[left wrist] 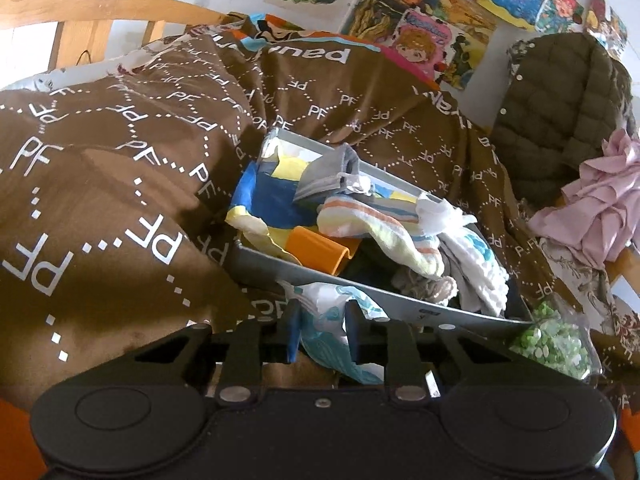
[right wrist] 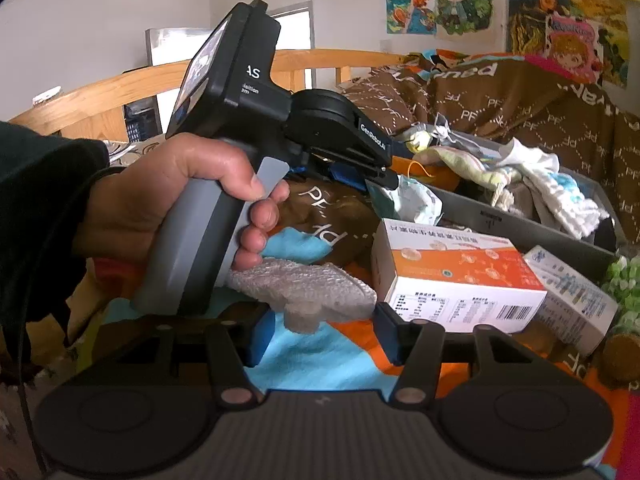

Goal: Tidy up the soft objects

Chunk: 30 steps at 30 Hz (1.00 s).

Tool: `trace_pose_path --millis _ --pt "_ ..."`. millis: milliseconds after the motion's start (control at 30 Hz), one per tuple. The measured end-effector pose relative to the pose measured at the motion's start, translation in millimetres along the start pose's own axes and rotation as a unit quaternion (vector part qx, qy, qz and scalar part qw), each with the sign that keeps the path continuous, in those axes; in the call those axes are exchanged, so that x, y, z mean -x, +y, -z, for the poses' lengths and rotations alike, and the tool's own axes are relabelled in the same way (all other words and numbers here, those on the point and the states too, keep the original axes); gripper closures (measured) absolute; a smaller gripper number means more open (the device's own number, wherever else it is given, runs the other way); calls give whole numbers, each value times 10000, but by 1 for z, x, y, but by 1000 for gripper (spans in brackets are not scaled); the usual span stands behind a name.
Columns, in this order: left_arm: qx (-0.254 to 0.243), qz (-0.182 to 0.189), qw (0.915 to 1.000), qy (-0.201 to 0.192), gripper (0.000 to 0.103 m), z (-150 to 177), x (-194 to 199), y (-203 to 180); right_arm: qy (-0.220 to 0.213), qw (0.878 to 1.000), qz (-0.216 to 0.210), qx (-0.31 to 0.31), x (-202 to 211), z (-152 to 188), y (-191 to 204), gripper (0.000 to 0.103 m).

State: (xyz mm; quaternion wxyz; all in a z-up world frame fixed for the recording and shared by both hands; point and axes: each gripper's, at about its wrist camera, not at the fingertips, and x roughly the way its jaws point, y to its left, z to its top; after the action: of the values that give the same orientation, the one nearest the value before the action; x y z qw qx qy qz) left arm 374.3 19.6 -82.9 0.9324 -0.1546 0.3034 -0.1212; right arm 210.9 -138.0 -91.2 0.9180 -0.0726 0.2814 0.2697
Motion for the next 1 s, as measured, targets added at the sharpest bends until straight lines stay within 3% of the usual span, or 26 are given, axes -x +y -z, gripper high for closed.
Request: trace_pose_path --millis 67,167,333,467,600,900,1000 --pt "-13 21 10000 -4 79 1 2 -1 8 9999 88 90 0 -1 1 60" --pt "127 36 9999 8 79 0 6 3 24 9999 133 88 0 -2 -1 64" --pt "169 0 9998 79 80 4 11 5 37 9997 174 177 -1 -1 -1 65" --pt "118 -27 9998 132 80 9 14 4 2 9986 320 428 -4 1 2 52" --pt "52 -36 9998 174 80 13 16 3 -57 9963 427 742 -7 3 7 53" --pt "-144 -57 9997 198 84 19 22 -4 -346 9814 717 1746 -12 8 25 56" --pt "-156 -61 9996 215 86 18 25 -5 -366 9758 646 2057 -14 11 33 67"
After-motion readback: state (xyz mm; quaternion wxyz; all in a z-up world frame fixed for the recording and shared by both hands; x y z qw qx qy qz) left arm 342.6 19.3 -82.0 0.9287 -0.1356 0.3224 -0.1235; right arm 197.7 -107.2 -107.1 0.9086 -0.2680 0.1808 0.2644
